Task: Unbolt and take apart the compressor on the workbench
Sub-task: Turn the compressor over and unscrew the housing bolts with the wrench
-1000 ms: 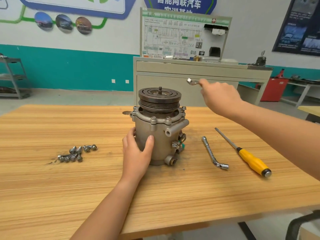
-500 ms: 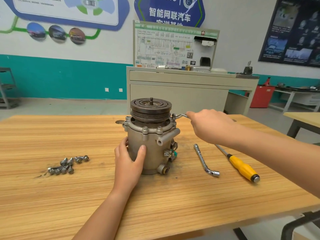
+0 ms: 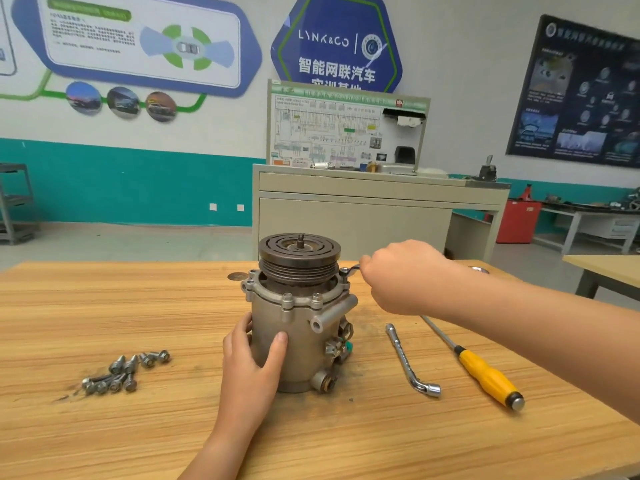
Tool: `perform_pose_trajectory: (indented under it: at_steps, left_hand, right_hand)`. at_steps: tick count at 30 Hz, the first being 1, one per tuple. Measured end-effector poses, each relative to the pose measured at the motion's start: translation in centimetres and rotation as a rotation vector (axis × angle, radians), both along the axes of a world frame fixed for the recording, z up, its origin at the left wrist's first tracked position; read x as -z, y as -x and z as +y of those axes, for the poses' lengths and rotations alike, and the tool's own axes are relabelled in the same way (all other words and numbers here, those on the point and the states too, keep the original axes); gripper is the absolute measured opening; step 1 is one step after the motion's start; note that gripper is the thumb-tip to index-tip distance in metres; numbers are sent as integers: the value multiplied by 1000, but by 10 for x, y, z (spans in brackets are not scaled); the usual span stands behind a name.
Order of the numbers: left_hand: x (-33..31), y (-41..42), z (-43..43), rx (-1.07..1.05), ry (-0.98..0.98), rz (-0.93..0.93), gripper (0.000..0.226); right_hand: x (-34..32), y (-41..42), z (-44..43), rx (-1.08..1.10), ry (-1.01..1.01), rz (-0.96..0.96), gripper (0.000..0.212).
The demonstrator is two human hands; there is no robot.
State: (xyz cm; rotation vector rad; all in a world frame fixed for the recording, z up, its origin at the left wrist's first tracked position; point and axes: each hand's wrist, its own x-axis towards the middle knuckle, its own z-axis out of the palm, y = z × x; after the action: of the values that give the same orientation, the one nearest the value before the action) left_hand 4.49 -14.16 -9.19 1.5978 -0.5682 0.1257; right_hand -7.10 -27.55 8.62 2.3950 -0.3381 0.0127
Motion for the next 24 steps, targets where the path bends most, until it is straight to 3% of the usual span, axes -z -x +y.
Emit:
perform_pose_trajectory:
  at_steps: [6,12,17,24]
  left_hand:
    - [2,-1,-1,-3,0,1,57]
    - [4,-3,-1,0,-14,11,60]
    - [2,0,-2,17,9,2,49]
    - [3,-2,-2,-2,6,-38,49]
  right_hand:
    - [5,9,-19,26,-177,-74,37]
    - [14,5,-40,14,-86,-135,48]
    - [21,-6,-64,-60,-13,-246,39]
    - [45,-44,-76,-140,-61,-399,28]
